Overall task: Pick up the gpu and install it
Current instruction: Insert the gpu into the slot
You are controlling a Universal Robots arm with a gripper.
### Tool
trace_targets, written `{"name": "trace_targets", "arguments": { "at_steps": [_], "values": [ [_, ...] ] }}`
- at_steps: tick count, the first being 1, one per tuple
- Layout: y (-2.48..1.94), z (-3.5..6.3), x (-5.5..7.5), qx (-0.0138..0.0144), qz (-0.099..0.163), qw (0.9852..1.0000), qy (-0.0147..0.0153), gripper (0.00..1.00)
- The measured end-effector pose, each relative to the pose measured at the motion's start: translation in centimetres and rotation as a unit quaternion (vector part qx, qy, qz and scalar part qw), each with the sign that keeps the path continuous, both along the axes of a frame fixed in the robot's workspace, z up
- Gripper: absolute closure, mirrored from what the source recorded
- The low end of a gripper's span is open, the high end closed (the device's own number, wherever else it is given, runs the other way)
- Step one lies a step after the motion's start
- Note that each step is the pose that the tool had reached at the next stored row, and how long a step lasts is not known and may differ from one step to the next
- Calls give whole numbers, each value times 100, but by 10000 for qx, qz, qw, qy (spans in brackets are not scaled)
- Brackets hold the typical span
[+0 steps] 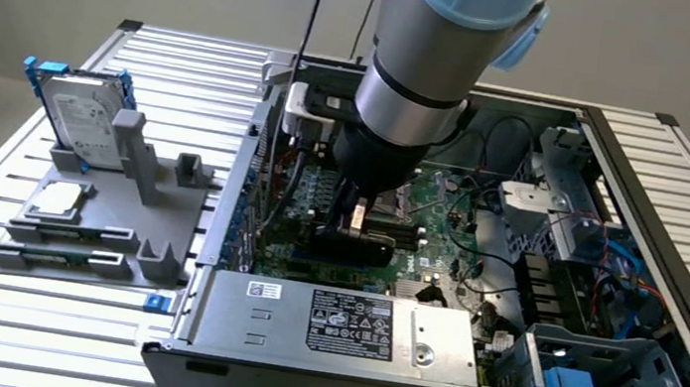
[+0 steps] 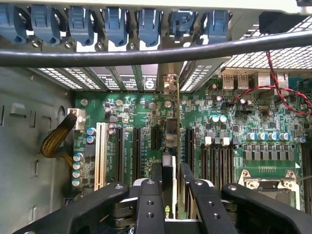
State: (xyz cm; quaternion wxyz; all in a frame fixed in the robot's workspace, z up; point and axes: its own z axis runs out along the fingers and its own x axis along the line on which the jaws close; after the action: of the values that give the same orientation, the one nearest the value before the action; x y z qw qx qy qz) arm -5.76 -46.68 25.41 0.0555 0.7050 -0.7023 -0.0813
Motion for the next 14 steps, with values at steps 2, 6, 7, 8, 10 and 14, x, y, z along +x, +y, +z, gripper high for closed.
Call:
{"name": "trace_targets", "arguments": {
  "at_steps": [2,6,7,8,10,14],
  "values": [
    [2,-2,-1,2,-2,10000,2,74],
    [3,-1,-1,3,-1,10000,6,74],
    [4,0,-1,4,-1,10000,6,74],
    [5,1,-3,10,-3,10000,8,74],
    [3,20,-2,4,-3,10000,6,72],
    [3,79,-1,3,-1,10000,6,48]
  ]
}}
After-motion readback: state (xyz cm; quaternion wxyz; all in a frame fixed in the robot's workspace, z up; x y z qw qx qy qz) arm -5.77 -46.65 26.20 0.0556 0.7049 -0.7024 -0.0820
